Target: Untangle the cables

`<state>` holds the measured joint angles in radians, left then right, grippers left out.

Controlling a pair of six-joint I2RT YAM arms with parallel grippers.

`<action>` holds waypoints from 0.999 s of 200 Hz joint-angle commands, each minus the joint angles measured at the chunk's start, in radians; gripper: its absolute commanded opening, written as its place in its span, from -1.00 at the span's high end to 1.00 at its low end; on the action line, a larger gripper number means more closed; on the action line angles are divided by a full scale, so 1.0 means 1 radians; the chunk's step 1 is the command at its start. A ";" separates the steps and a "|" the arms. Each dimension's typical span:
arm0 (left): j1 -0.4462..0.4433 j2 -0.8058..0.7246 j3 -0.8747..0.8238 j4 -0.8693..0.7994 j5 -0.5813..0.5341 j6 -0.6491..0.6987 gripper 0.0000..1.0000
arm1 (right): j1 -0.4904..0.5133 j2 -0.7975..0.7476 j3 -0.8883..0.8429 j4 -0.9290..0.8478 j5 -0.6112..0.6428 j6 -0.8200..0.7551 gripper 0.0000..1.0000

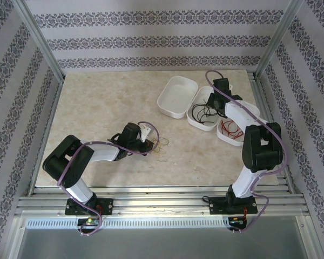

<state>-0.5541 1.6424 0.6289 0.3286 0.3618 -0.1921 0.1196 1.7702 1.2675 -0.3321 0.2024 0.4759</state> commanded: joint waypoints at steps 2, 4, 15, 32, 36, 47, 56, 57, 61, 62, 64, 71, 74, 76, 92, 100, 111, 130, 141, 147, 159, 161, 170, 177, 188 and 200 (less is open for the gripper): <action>0.014 0.013 0.021 0.018 0.016 -0.012 1.00 | -0.011 0.049 0.014 -0.074 -0.024 0.016 1.00; 0.014 0.013 0.021 0.019 0.016 -0.013 1.00 | -0.011 0.052 0.016 -0.079 -0.026 0.016 1.00; 0.014 0.011 0.017 0.024 0.016 -0.016 1.00 | -0.011 0.072 0.030 -0.106 -0.034 0.017 1.00; 0.014 0.012 0.012 0.031 0.016 -0.019 0.99 | -0.011 0.089 0.049 -0.144 -0.042 0.015 1.00; 0.014 0.013 0.011 0.033 0.017 -0.020 0.99 | -0.011 0.090 0.048 -0.147 -0.045 0.016 1.00; 0.014 0.013 0.008 0.037 0.019 -0.021 0.99 | -0.011 0.083 0.039 -0.145 -0.052 0.015 0.90; 0.014 0.014 0.007 0.042 0.018 -0.023 0.98 | -0.011 0.070 0.028 -0.143 -0.057 0.013 0.78; 0.014 0.014 0.007 0.042 0.018 -0.023 0.98 | -0.011 0.069 0.027 -0.142 -0.057 0.012 0.77; 0.014 0.015 0.008 0.042 0.019 -0.023 0.98 | -0.011 0.062 0.021 -0.139 -0.059 0.011 0.75; 0.014 0.014 0.008 0.043 0.018 -0.023 0.98 | -0.011 0.060 0.020 -0.140 -0.059 0.011 0.75; 0.014 0.014 0.007 0.044 0.018 -0.024 0.98 | -0.011 0.057 0.018 -0.139 -0.058 0.010 0.74; 0.013 0.014 0.006 0.045 0.018 -0.026 0.98 | -0.011 0.042 0.010 -0.138 -0.059 0.009 0.70; 0.013 0.014 0.006 0.047 0.018 -0.026 0.97 | -0.011 0.036 0.007 -0.137 -0.058 0.007 0.68; 0.013 0.014 0.005 0.046 0.017 -0.026 0.98 | -0.011 0.031 0.005 -0.138 -0.057 0.005 0.66; 0.014 0.013 0.006 0.046 0.018 -0.026 0.97 | -0.011 -0.004 -0.003 -0.145 -0.050 -0.007 0.55; 0.013 0.011 0.005 0.046 0.016 -0.026 0.97 | -0.011 -0.022 -0.006 -0.149 -0.044 -0.012 0.49; 0.014 0.011 0.006 0.045 0.016 -0.026 0.97 | -0.011 -0.045 -0.010 -0.157 -0.030 -0.017 0.42; 0.013 0.010 0.006 0.047 0.016 -0.026 0.97 | -0.011 -0.084 -0.014 -0.173 -0.006 -0.025 0.28; 0.014 0.010 0.005 0.049 0.017 -0.028 0.97 | -0.011 -0.105 -0.021 -0.181 0.012 -0.028 0.22; 0.014 0.010 0.006 0.048 0.016 -0.028 0.97 | -0.010 -0.116 -0.025 -0.182 0.021 -0.031 0.18; 0.014 0.008 0.005 0.048 0.019 -0.029 0.97 | -0.011 -0.139 -0.031 -0.185 0.035 -0.036 0.12; 0.013 0.008 0.005 0.047 0.019 -0.029 0.98 | -0.011 -0.142 -0.032 -0.186 0.037 -0.036 0.12; 0.014 0.007 0.005 0.045 0.019 -0.028 0.97 | -0.011 -0.159 -0.037 -0.188 0.044 -0.039 0.11; 0.014 0.005 0.005 0.043 0.018 -0.029 0.97 | -0.011 -0.172 -0.040 -0.188 0.047 -0.041 0.11; 0.014 0.002 0.004 0.040 0.016 -0.029 0.98 | -0.011 -0.192 -0.042 -0.192 0.046 -0.044 0.11; 0.014 -0.002 0.002 0.039 0.017 -0.028 0.99 | -0.011 -0.215 -0.045 -0.192 0.041 -0.044 0.11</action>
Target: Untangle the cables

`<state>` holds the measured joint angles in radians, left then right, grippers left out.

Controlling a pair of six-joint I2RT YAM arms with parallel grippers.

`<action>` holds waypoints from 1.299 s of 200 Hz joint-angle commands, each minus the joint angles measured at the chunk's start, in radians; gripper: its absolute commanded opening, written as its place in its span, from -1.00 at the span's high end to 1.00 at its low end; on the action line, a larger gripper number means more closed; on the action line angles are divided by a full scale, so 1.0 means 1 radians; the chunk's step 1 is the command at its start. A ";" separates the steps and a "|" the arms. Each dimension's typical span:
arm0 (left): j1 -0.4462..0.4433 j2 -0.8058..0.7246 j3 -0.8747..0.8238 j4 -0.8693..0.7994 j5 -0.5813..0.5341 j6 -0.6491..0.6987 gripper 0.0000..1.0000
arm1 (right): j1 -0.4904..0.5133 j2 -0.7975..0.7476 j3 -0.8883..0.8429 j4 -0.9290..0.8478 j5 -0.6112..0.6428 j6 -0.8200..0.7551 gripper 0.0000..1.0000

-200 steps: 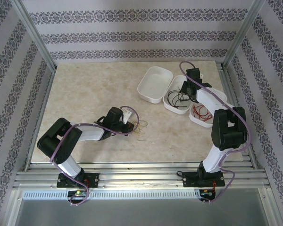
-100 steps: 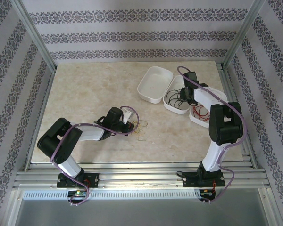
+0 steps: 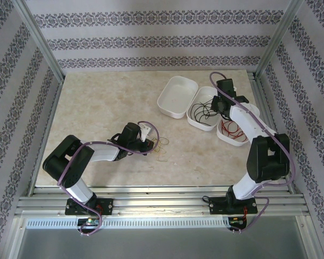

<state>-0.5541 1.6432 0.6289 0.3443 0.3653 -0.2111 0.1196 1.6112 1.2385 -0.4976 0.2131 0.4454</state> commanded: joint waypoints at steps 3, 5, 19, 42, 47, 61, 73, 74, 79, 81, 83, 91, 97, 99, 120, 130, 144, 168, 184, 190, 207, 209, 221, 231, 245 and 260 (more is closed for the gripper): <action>0.013 -0.004 0.002 0.022 0.012 -0.009 0.99 | -0.011 -0.061 -0.017 -0.026 0.028 -0.014 0.11; 0.013 -0.005 0.002 0.022 0.012 -0.008 1.00 | -0.011 -0.067 -0.018 -0.025 0.025 -0.014 0.11; 0.014 -0.007 0.003 0.020 0.006 -0.010 1.00 | -0.011 -0.100 -0.029 -0.011 -0.003 -0.019 0.11; 0.014 -0.014 0.004 0.022 0.003 -0.015 1.00 | -0.011 -0.167 -0.064 0.044 -0.085 -0.034 0.08; 0.014 -0.016 0.005 0.023 0.001 -0.018 1.00 | -0.011 -0.183 -0.074 0.059 -0.103 -0.038 0.06; 0.013 -0.024 0.009 0.022 0.003 -0.026 1.00 | -0.011 -0.228 -0.101 0.093 -0.152 -0.045 0.04; 0.014 -0.033 0.008 0.024 0.006 -0.031 1.00 | -0.009 -0.260 -0.120 0.110 -0.193 -0.051 0.03; 0.013 -0.033 0.009 0.024 0.006 -0.032 1.00 | -0.009 -0.263 -0.122 0.111 -0.197 -0.050 0.03; 0.014 -0.036 0.009 0.025 0.005 -0.035 1.00 | -0.008 -0.275 -0.129 0.114 -0.210 -0.051 0.03; 0.014 -0.038 0.009 0.026 0.006 -0.036 1.00 | -0.009 -0.281 -0.132 0.116 -0.215 -0.051 0.03; 0.014 -0.038 0.008 0.026 0.007 -0.035 1.00 | -0.006 -0.285 -0.136 0.116 -0.220 -0.050 0.03; 0.014 -0.042 0.009 0.027 0.010 -0.037 1.00 | 0.005 -0.304 -0.152 0.119 -0.242 -0.049 0.04; 0.014 -0.046 0.009 0.027 0.011 -0.039 1.00 | 0.017 -0.318 -0.165 0.122 -0.253 -0.048 0.04; 0.014 -0.047 0.009 0.027 0.012 -0.040 1.00 | 0.022 -0.323 -0.169 0.122 -0.255 -0.049 0.04; 0.013 -0.057 0.011 0.028 0.015 -0.053 0.94 | 0.108 -0.376 -0.225 0.124 -0.250 -0.051 0.04; 0.014 -0.060 0.011 0.031 0.017 -0.059 0.77 | 0.160 -0.393 -0.251 0.122 -0.239 -0.041 0.04; 0.014 -0.063 0.009 0.031 0.017 -0.066 0.61 | 0.225 -0.397 -0.285 0.117 -0.241 -0.020 0.04; 0.015 -0.065 0.006 0.011 0.011 -0.067 0.52 | 0.313 -0.360 -0.323 0.096 -0.209 0.027 0.10; 0.015 -0.065 0.002 0.007 0.009 -0.069 0.52 | 0.359 -0.304 -0.323 0.083 -0.198 0.055 0.15; 0.016 -0.067 0.000 0.005 0.008 -0.072 0.53 | 0.376 -0.278 -0.318 0.075 -0.198 0.061 0.17; 0.016 -0.074 -0.001 -0.011 0.002 -0.077 0.53 | 0.433 -0.208 -0.288 0.045 -0.189 0.072 0.20; 0.016 -0.076 -0.001 -0.014 0.000 -0.077 0.53 | 0.441 -0.202 -0.285 0.040 -0.189 0.074 0.20; 0.015 -0.083 -0.003 -0.034 -0.006 -0.074 0.52 | 0.487 -0.164 -0.265 0.021 -0.197 0.080 0.20; 0.015 -0.093 -0.005 -0.053 -0.013 -0.068 0.47 | 0.525 -0.141 -0.254 0.006 -0.204 0.091 0.21; 0.016 -0.106 -0.005 -0.084 -0.033 -0.063 0.46 | 0.578 -0.115 -0.245 -0.004 -0.218 0.103 0.21; 0.018 -0.114 -0.006 -0.103 -0.047 -0.059 0.46 | 0.627 -0.092 -0.240 -0.011 -0.220 0.110 0.20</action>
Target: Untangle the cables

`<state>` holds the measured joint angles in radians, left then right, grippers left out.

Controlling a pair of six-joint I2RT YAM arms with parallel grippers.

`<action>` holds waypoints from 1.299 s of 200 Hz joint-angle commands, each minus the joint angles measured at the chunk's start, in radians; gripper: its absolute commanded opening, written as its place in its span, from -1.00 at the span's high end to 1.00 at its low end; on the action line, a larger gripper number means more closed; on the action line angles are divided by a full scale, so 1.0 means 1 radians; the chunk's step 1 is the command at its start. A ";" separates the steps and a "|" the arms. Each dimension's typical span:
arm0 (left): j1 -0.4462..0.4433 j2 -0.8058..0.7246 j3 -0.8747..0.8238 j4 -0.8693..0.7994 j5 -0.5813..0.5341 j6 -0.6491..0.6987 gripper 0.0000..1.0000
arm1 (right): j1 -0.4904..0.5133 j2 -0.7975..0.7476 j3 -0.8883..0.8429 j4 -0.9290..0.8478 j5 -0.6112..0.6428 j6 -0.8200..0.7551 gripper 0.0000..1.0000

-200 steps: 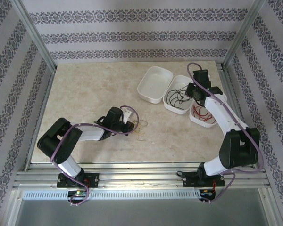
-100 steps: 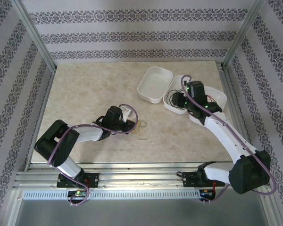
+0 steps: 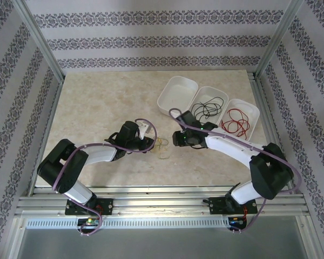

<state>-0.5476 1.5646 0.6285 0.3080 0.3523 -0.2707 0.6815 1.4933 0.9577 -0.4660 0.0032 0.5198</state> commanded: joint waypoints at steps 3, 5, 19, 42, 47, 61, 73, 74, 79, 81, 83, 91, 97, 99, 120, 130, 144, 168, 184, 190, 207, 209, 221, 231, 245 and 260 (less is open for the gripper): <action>0.012 -0.035 -0.006 -0.067 -0.033 0.001 0.46 | 0.075 0.030 0.041 -0.043 -0.010 0.039 0.20; 0.013 -0.034 -0.005 -0.068 -0.034 0.002 0.46 | 0.080 0.034 0.042 -0.043 -0.010 0.039 0.20; 0.014 -0.031 -0.002 -0.074 -0.035 0.005 0.46 | 0.110 0.056 0.041 -0.039 -0.012 0.041 0.20; 0.017 -0.018 0.008 -0.079 -0.030 0.002 0.46 | 0.148 0.083 0.044 -0.035 -0.004 0.010 0.19; 0.017 -0.015 0.011 -0.081 -0.030 0.000 0.46 | 0.156 0.089 0.045 -0.034 0.002 0.000 0.19; 0.018 -0.006 0.011 -0.084 -0.039 -0.010 0.46 | 0.172 0.100 0.044 -0.031 0.018 -0.028 0.18; 0.020 0.001 0.007 -0.083 -0.053 -0.021 0.46 | 0.179 0.110 0.039 -0.019 0.034 -0.048 0.16; 0.020 0.002 0.006 -0.083 -0.055 -0.022 0.46 | 0.179 0.110 0.038 -0.017 0.036 -0.051 0.16; 0.021 0.007 0.006 -0.081 -0.066 -0.029 0.46 | 0.181 0.115 0.033 -0.005 0.044 -0.060 0.13; 0.020 0.009 0.003 -0.081 -0.070 -0.031 0.46 | 0.182 0.117 0.031 0.000 0.047 -0.065 0.12; 0.022 0.010 0.003 -0.080 -0.073 -0.033 0.46 | 0.183 0.118 0.030 0.006 0.050 -0.069 0.11; 0.025 0.017 0.001 -0.077 -0.079 -0.040 0.46 | 0.182 0.127 0.023 0.030 0.056 -0.089 0.09; 0.028 0.021 -0.001 -0.074 -0.080 -0.046 0.46 | 0.184 0.138 0.027 0.040 0.063 -0.108 0.09; 0.028 0.021 -0.001 -0.072 -0.081 -0.048 0.46 | 0.184 0.143 0.028 0.043 0.066 -0.113 0.09; 0.034 0.024 -0.002 -0.067 -0.079 -0.058 0.46 | 0.192 0.190 0.062 0.037 0.105 -0.182 0.07; 0.036 0.021 -0.002 -0.068 -0.078 -0.060 0.46 | 0.196 0.207 0.076 0.035 0.123 -0.208 0.05; 0.040 0.020 -0.005 -0.069 -0.082 -0.063 0.46 | 0.196 0.223 0.085 0.044 0.132 -0.232 0.02; 0.056 0.025 -0.018 -0.052 -0.079 -0.087 0.46 | 0.196 0.247 0.101 0.069 0.117 -0.266 0.01; 0.069 0.031 -0.026 -0.036 -0.072 -0.103 0.46 | 0.196 0.272 0.119 0.080 0.107 -0.282 0.03; 0.073 0.031 -0.027 -0.034 -0.069 -0.109 0.46 | 0.196 0.282 0.127 0.083 0.103 -0.288 0.06; 0.080 0.033 -0.029 -0.028 -0.064 -0.118 0.47 | 0.196 0.302 0.143 0.083 0.083 -0.299 0.14; 0.081 0.034 -0.030 -0.027 -0.064 -0.119 0.47 | 0.196 0.304 0.144 0.084 0.081 -0.301 0.16; 0.083 0.033 -0.028 -0.029 -0.063 -0.120 0.46 | 0.197 0.306 0.148 0.084 0.064 -0.302 0.27; 0.087 0.034 -0.026 -0.033 -0.062 -0.121 0.47 | 0.196 0.305 0.151 0.080 0.060 -0.302 0.43; 0.089 0.036 -0.024 -0.031 -0.057 -0.123 0.47 | 0.196 0.297 0.156 0.064 0.061 -0.300 0.71; 0.090 0.038 -0.025 -0.029 -0.052 -0.124 0.47 | 0.196 0.271 0.158 0.042 0.072 -0.293 0.83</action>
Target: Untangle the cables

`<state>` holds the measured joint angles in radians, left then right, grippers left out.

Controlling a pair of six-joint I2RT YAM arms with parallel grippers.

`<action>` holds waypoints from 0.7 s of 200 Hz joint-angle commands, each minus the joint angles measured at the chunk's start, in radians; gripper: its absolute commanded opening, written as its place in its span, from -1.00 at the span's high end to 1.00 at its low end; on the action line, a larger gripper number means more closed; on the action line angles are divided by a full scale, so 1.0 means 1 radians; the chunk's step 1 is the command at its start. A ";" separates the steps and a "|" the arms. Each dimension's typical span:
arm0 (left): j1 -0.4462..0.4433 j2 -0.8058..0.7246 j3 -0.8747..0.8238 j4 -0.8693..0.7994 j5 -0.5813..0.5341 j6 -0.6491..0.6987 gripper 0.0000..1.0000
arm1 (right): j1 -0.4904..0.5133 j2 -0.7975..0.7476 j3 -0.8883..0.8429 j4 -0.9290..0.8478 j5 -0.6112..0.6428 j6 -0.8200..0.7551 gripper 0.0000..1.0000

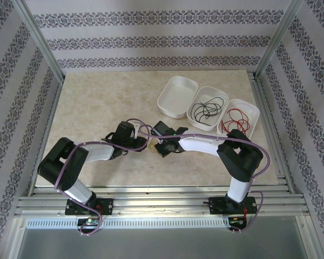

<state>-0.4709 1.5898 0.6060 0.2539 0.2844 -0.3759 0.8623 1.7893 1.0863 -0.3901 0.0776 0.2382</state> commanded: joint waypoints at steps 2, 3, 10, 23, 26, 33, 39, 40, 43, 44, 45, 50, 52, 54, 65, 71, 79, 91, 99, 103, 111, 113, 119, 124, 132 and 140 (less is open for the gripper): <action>0.013 0.012 -0.003 0.026 0.016 -0.018 0.47 | 0.015 -0.030 0.030 -0.036 -0.001 -0.011 0.84; 0.013 0.011 -0.002 0.026 0.017 -0.018 0.47 | 0.015 -0.032 0.030 -0.038 0.001 -0.010 0.84; 0.014 0.010 0.000 0.026 0.019 -0.019 0.47 | 0.015 -0.050 0.032 -0.051 0.009 -0.007 0.88; 0.014 0.006 0.001 0.025 0.023 -0.020 0.47 | 0.011 -0.087 0.036 -0.075 0.014 0.002 0.94; 0.013 0.006 0.003 0.027 0.024 -0.022 0.46 | 0.009 -0.096 0.038 -0.080 0.014 0.003 0.95; 0.014 0.000 0.004 0.028 0.028 -0.024 0.46 | 0.005 -0.122 0.040 -0.091 0.012 0.008 0.95; 0.015 -0.004 0.005 0.028 0.030 -0.023 0.46 | -0.001 -0.142 0.042 -0.094 0.004 0.012 0.97; 0.013 -0.004 0.005 0.028 0.031 -0.024 0.46 | -0.002 -0.147 0.042 -0.095 0.004 0.014 0.97; 0.013 -0.006 0.005 0.028 0.031 -0.024 0.46 | -0.006 -0.158 0.041 -0.097 -0.002 0.016 0.97; 0.014 -0.006 0.005 0.028 0.031 -0.024 0.46 | -0.008 -0.161 0.041 -0.097 -0.003 0.017 0.98; 0.014 -0.007 0.005 0.028 0.031 -0.023 0.46 | -0.009 -0.165 0.041 -0.098 -0.004 0.019 0.98; 0.014 -0.010 0.007 0.026 0.033 -0.023 0.45 | -0.017 -0.183 0.042 -0.100 -0.015 0.023 1.00; 0.014 -0.010 0.007 0.027 0.032 -0.023 0.45 | -0.020 -0.190 0.043 -0.101 -0.019 0.026 1.00; 0.014 -0.013 0.009 0.028 0.032 -0.024 0.45 | -0.024 -0.198 0.043 -0.101 -0.025 0.029 1.00; 0.013 -0.020 0.010 0.026 0.034 -0.023 0.44 | -0.045 -0.234 0.045 -0.098 -0.059 0.044 1.00; 0.013 -0.025 0.010 0.026 0.034 -0.023 0.43 | -0.057 -0.252 0.044 -0.094 -0.075 0.054 1.00; 0.013 -0.029 0.009 0.027 0.037 -0.024 0.42 | -0.072 -0.274 0.047 -0.090 -0.097 0.066 1.00; 0.014 -0.036 0.008 0.033 0.043 -0.025 0.38 | -0.094 -0.305 0.046 -0.079 -0.130 0.087 1.00; 0.014 -0.040 0.006 0.039 0.048 -0.023 0.35 | -0.109 -0.319 0.046 -0.071 -0.152 0.101 1.00; 0.014 -0.042 0.004 0.044 0.050 -0.022 0.33 | -0.116 -0.326 0.047 -0.068 -0.160 0.108 1.00; 0.014 -0.046 -0.003 0.064 0.063 -0.020 0.28 | -0.128 -0.338 0.049 -0.061 -0.175 0.119 1.00; 0.014 -0.047 -0.005 0.071 0.067 -0.019 0.27 | -0.130 -0.340 0.048 -0.059 -0.178 0.122 1.00; 0.013 -0.049 -0.011 0.095 0.083 -0.014 0.21 | -0.137 -0.346 0.049 -0.054 -0.186 0.130 1.00; 0.014 -0.051 -0.017 0.121 0.102 -0.010 0.16 | -0.141 -0.350 0.051 -0.050 -0.188 0.136 1.00; 0.014 -0.053 -0.033 0.172 0.132 -0.005 0.06 | -0.146 -0.353 0.053 -0.046 -0.190 0.145 1.00; 0.012 -0.051 -0.050 0.234 0.173 0.001 -0.09 | -0.150 -0.354 0.056 -0.043 -0.188 0.154 1.00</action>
<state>-0.4690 1.5658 0.5961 0.3164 0.3565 -0.3878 0.7216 1.4528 1.1175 -0.4511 -0.0631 0.3386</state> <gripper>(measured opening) 0.473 0.065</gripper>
